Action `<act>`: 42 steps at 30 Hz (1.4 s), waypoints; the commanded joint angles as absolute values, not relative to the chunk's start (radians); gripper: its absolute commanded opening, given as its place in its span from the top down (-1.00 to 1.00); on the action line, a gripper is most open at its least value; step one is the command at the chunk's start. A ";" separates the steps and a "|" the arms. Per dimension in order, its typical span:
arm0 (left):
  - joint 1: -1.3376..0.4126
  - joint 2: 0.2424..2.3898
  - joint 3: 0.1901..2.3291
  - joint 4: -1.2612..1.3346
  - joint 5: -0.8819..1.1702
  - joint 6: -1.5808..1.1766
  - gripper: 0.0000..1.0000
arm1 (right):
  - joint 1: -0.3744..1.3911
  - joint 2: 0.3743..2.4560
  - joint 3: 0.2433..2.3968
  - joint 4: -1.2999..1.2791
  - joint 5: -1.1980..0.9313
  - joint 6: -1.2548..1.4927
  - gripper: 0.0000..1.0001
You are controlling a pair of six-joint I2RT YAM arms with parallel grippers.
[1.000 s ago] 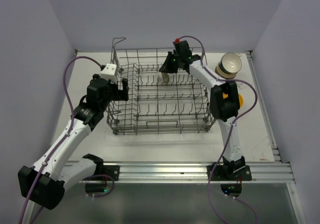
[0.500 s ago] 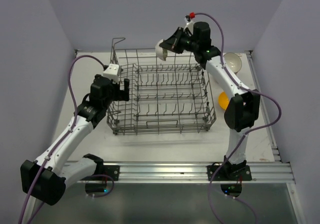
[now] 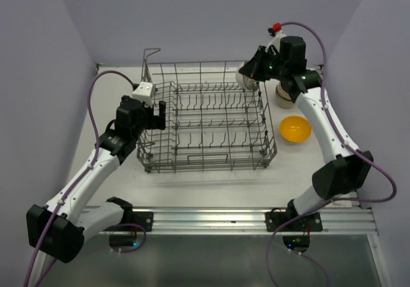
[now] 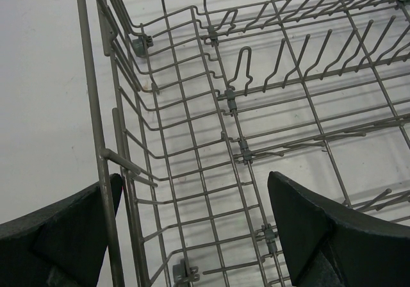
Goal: Unload the bowls from the dish rack
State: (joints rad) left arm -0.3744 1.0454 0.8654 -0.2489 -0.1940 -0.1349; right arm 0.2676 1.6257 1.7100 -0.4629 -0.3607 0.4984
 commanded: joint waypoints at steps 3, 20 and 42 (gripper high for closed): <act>-0.382 1.025 0.888 -0.232 -0.209 -0.120 -1.00 | 0.195 1.385 1.591 -0.564 -0.138 0.330 1.00; -0.380 1.022 0.890 -0.230 -0.183 -0.123 -1.00 | 0.035 1.261 1.174 -0.598 0.155 0.307 1.00; -0.383 1.031 0.897 -0.236 -0.147 -0.123 -1.00 | 0.003 1.502 1.160 -0.514 0.189 0.288 1.00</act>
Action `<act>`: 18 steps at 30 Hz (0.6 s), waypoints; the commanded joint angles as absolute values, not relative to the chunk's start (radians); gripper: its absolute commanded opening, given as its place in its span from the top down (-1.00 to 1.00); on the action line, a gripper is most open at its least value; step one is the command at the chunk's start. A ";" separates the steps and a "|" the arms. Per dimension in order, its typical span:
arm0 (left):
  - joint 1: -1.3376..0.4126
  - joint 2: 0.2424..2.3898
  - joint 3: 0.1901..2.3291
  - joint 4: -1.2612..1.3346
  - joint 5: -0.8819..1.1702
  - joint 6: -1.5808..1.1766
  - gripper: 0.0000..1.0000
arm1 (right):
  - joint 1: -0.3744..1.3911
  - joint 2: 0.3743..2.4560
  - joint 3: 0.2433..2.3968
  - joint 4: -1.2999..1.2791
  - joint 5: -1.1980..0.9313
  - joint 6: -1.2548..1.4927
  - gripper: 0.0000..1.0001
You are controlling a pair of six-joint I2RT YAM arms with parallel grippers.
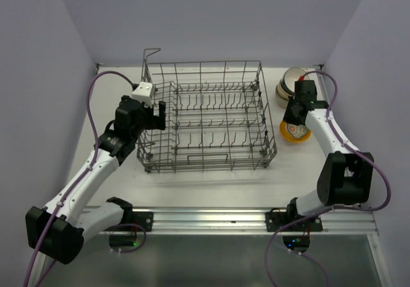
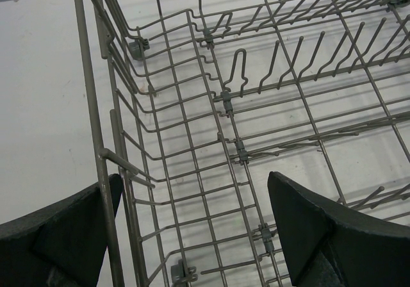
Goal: Unload the bowls from the dish rack
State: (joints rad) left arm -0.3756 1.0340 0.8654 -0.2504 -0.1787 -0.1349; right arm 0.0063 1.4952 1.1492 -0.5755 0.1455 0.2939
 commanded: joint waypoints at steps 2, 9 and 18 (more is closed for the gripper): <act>-0.383 1.031 0.897 -0.238 -0.147 -0.124 -1.00 | 0.005 1.517 1.154 -0.497 0.196 0.296 1.00; -0.383 1.032 0.899 -0.239 -0.147 -0.121 -1.00 | 0.005 1.568 1.150 -0.471 0.209 0.302 1.00; -0.383 1.039 0.900 -0.244 -0.146 -0.121 -1.00 | 0.003 1.614 1.146 -0.460 0.167 0.319 0.74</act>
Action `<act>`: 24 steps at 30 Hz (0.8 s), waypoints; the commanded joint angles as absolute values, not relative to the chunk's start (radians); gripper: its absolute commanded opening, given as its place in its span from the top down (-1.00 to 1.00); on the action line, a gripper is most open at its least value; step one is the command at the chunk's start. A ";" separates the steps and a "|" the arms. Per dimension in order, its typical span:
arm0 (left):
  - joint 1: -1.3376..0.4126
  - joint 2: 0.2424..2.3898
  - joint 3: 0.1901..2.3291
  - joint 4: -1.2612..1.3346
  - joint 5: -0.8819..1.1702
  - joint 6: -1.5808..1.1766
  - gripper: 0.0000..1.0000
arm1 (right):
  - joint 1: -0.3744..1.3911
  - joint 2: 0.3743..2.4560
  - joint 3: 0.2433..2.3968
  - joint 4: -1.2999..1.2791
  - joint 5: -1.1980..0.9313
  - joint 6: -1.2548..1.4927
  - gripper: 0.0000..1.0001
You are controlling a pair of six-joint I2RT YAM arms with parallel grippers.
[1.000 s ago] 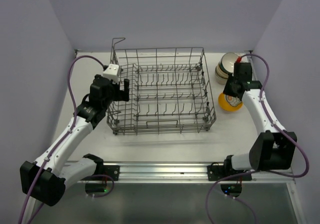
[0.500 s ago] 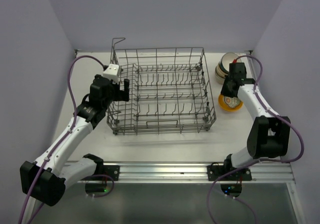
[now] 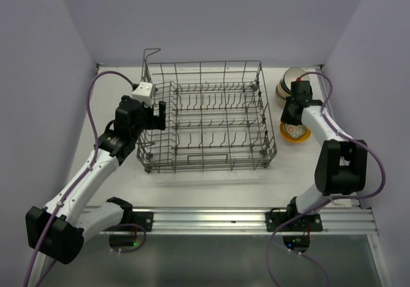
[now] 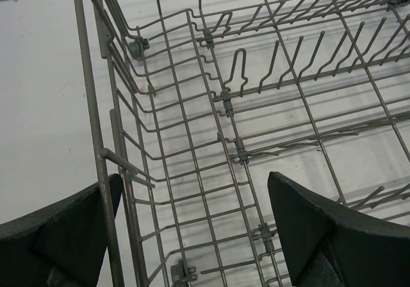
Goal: Unload the bowls from the dish rack
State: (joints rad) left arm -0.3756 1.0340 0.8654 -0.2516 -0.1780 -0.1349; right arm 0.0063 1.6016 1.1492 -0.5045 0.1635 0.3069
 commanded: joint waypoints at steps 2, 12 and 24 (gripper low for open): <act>-0.383 1.037 0.900 -0.242 -0.147 -0.121 -1.00 | 0.005 1.615 1.143 -0.460 0.164 0.319 0.35; -0.383 1.029 0.900 -0.244 -0.152 -0.121 -1.00 | 0.005 1.592 1.173 -0.486 0.120 0.331 -0.04; -0.383 0.977 0.888 -0.221 -0.187 -0.138 -1.00 | 0.005 1.407 1.249 -0.528 0.017 0.325 -0.97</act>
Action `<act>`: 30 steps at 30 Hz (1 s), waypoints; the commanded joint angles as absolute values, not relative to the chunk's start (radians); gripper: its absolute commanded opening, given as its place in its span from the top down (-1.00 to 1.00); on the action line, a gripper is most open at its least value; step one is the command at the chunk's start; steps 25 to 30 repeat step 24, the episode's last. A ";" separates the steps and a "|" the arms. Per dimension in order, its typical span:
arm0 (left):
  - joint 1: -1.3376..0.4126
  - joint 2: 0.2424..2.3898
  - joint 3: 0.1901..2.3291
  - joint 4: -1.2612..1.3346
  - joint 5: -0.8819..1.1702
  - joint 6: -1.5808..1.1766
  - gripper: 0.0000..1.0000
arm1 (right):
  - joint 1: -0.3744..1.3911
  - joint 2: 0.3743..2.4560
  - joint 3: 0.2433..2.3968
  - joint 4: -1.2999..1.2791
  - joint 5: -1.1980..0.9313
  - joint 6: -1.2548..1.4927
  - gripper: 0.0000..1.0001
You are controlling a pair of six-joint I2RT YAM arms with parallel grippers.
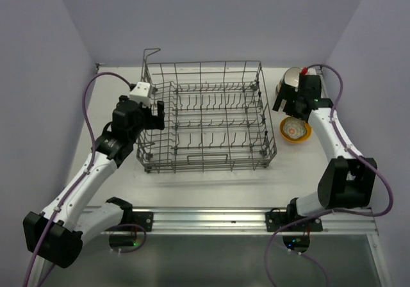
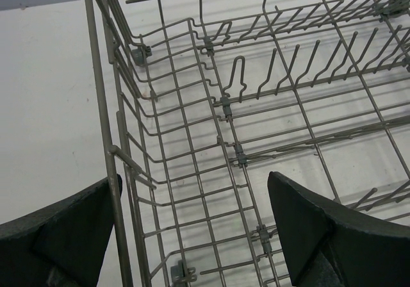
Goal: Unload the bowls from the dish rack
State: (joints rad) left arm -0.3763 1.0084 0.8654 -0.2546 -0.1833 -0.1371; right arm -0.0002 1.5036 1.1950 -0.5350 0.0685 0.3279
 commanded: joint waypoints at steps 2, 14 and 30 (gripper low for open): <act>-0.383 0.980 0.888 -0.225 -0.193 -0.138 -1.00 | 0.005 1.387 1.281 -0.537 0.005 0.333 -0.97; -0.383 0.919 0.854 -0.172 -0.233 -0.132 -1.00 | 0.227 1.198 1.275 -0.465 -0.112 0.333 -0.97; -0.383 0.891 0.839 -0.153 -0.265 -0.126 -1.00 | 0.293 1.175 1.135 -0.397 -0.074 0.362 -0.97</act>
